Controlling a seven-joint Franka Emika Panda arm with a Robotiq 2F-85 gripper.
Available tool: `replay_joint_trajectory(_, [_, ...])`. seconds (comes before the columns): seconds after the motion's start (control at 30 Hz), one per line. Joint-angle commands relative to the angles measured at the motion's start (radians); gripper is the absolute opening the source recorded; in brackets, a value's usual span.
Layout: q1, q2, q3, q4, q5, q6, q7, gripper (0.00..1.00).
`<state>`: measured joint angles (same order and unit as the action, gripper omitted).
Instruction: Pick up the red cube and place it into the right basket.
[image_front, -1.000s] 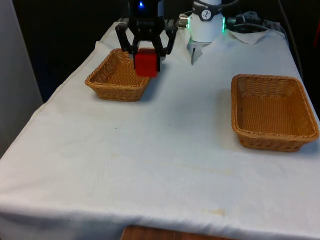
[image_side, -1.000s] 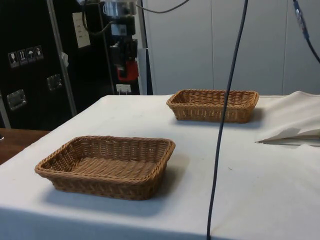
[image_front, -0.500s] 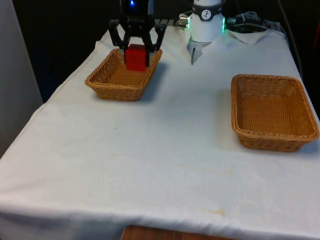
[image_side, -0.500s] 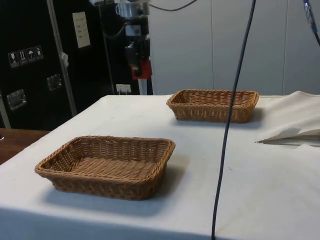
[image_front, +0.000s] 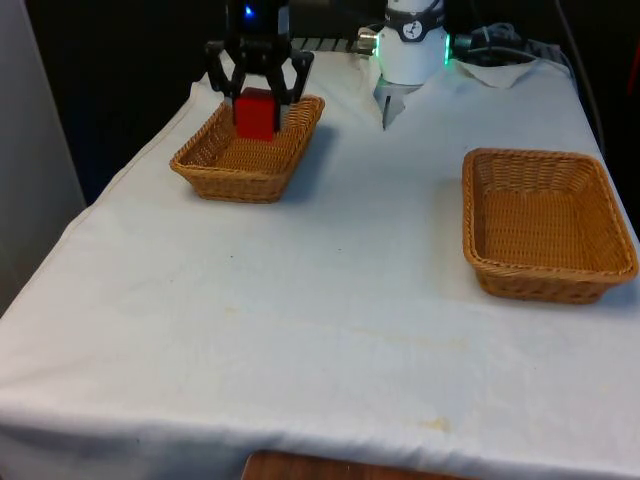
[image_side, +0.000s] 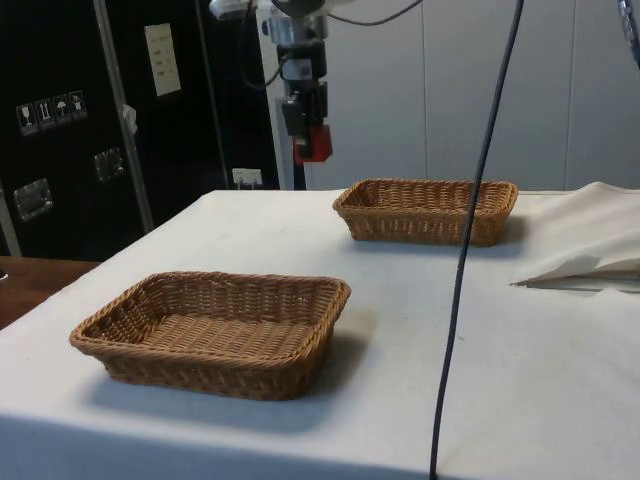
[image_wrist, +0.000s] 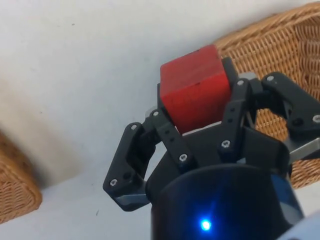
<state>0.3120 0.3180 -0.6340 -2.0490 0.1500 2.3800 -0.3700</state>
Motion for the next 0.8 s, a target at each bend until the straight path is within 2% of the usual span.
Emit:
replay_joint_trajectory(0.0, [0.002,-0.01,-0.008,-0.026,-0.01,0.031,-0.005,0.01])
replay_joint_trajectory(0.2, [-0.001,-0.03,-0.02,-0.096,0.001,0.098,-0.034,0.01])
replay_joint_trajectory(0.23, [0.0,-0.021,-0.02,-0.084,0.0,0.081,-0.027,0.01])
replay_joint_trajectory(0.43, [-0.004,-0.049,-0.035,-0.167,0.008,0.165,-0.061,0.01])
replay_joint_trajectory(0.47, [-0.001,-0.039,-0.038,-0.157,0.003,0.151,-0.052,0.01])
replay_joint_trajectory(0.5, [-0.005,-0.052,-0.037,-0.175,0.008,0.173,-0.064,0.01])
replay_joint_trajectory(0.7, [-0.008,-0.068,-0.055,-0.24,0.011,0.234,-0.09,0.01])
replay_joint_trajectory(0.73, [-0.002,-0.055,-0.057,-0.222,0.004,0.213,-0.076,0.01])
replay_joint_trajectory(0.77, [-0.008,-0.07,-0.058,-0.248,0.012,0.242,-0.094,0.01])
